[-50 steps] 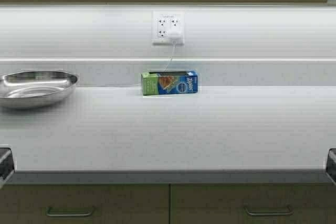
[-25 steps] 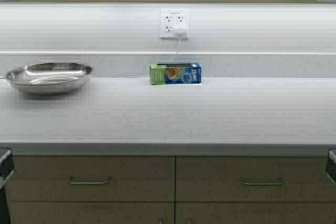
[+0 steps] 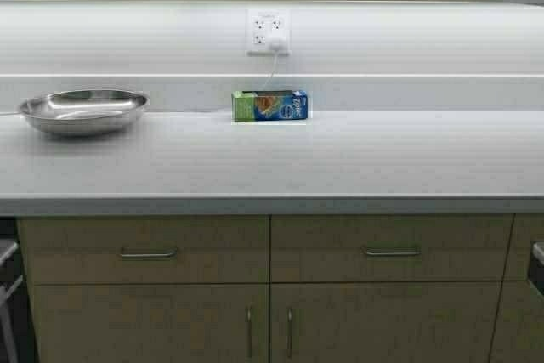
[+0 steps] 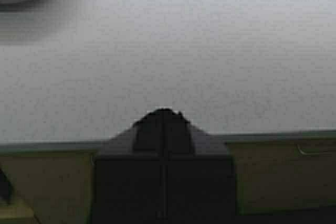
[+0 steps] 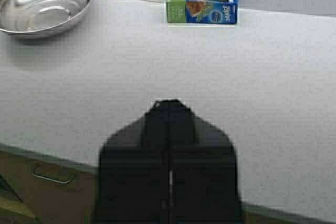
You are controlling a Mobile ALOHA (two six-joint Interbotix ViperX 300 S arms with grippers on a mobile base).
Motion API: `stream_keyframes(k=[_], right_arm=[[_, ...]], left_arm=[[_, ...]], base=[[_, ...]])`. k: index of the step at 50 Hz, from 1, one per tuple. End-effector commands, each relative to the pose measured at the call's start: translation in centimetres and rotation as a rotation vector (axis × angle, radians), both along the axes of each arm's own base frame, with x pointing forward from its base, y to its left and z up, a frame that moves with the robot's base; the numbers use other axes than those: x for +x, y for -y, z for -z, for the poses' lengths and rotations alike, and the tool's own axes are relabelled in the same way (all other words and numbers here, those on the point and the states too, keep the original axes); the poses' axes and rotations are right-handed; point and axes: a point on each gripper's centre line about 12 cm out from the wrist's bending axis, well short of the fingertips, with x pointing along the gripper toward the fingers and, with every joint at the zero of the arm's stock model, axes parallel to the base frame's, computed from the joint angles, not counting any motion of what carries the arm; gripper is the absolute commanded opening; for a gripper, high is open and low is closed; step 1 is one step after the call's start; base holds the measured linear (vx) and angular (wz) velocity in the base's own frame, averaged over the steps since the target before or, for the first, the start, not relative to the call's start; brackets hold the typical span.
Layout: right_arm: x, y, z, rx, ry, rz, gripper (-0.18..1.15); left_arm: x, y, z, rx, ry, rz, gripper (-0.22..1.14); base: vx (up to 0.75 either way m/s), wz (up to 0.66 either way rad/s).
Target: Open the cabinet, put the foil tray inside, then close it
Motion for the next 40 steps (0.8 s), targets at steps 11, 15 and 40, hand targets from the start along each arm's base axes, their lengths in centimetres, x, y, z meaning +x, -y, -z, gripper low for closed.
stream_keyframes(k=[11,15,40], right_arm=[[0.7,5.4,-6.1,-0.011,0.131,0.183,0.08],[0.5,8.3,-8.3,-0.014,0.171,0.282,0.08],[2.5,24.8,-16.0,-0.059,0.314,0.764,0.07]], left_arm=[[1.3,-5.4,-5.8,0.138,0.116,-0.159,0.04],[1.0,-8.5,-7.9,0.149,0.169,-0.255,0.04],[2.8,-23.2,-17.8,0.189,0.405,-0.644,0.04]], base=[[-0.23,0.0],[-0.18,0.03],[-0.09,0.01]])
